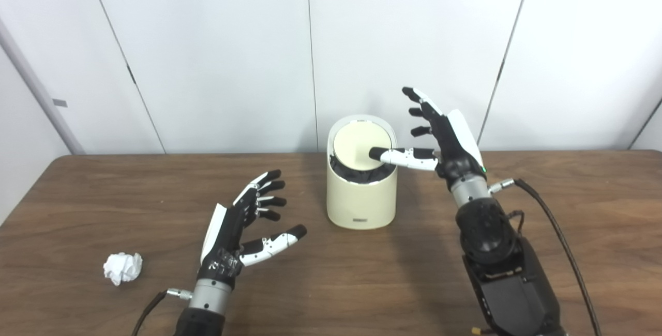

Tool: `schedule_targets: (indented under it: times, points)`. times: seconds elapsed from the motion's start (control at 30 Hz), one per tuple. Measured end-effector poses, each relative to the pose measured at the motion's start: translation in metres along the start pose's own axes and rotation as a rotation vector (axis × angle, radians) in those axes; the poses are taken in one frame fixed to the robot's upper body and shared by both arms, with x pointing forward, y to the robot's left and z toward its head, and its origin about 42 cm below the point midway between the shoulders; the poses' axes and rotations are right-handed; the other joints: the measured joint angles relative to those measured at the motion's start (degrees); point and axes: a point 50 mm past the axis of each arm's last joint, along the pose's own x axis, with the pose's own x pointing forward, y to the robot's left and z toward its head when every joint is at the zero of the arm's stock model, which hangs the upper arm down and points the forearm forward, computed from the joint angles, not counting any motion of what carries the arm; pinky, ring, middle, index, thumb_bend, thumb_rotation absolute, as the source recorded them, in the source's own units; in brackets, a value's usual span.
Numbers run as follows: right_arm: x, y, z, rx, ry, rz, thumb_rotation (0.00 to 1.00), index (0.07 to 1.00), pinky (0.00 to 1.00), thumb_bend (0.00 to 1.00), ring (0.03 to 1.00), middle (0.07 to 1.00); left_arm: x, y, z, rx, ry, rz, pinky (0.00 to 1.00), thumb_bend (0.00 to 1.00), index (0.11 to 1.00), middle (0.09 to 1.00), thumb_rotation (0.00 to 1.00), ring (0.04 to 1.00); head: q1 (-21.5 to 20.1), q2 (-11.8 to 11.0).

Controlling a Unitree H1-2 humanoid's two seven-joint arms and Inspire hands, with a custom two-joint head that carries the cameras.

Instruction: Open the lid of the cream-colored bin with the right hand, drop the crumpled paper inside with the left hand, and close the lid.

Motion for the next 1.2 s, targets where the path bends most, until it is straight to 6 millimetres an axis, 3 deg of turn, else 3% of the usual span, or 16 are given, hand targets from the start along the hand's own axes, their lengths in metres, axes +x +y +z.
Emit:
schedule_targets:
  times: [0.13,0.37,0.6,1.2]
  points:
    - [0.007,0.003,0.001,-0.021,0.002,0.012,0.42,0.887,0.77,0.81,0.874,0.903,0.000,0.000,0.000,-0.002,0.000,-0.003,0.63,0.76,0.882,0.822,0.21,0.719,0.0,0.0]
    - [0.016,0.010,-0.002,-0.079,0.020,0.028,0.45,0.876,0.67,0.84,0.822,0.872,0.000,0.000,0.001,-0.003,-0.002,-0.003,0.62,0.76,0.881,0.826,0.21,0.721,0.3,0.0]
    - [0.021,0.011,0.002,-0.075,0.013,0.030,0.40,0.879,0.65,0.86,0.835,0.885,0.000,0.000,0.001,-0.003,-0.002,-0.004,0.66,0.75,0.885,0.827,0.20,0.728,0.3,0.2]
    - [0.025,0.021,0.006,-0.105,0.002,0.059,0.27,0.872,0.67,0.89,0.828,0.882,0.001,0.000,0.006,-0.006,-0.018,-0.006,0.66,0.76,0.881,0.826,0.21,0.721,0.8,1.0]
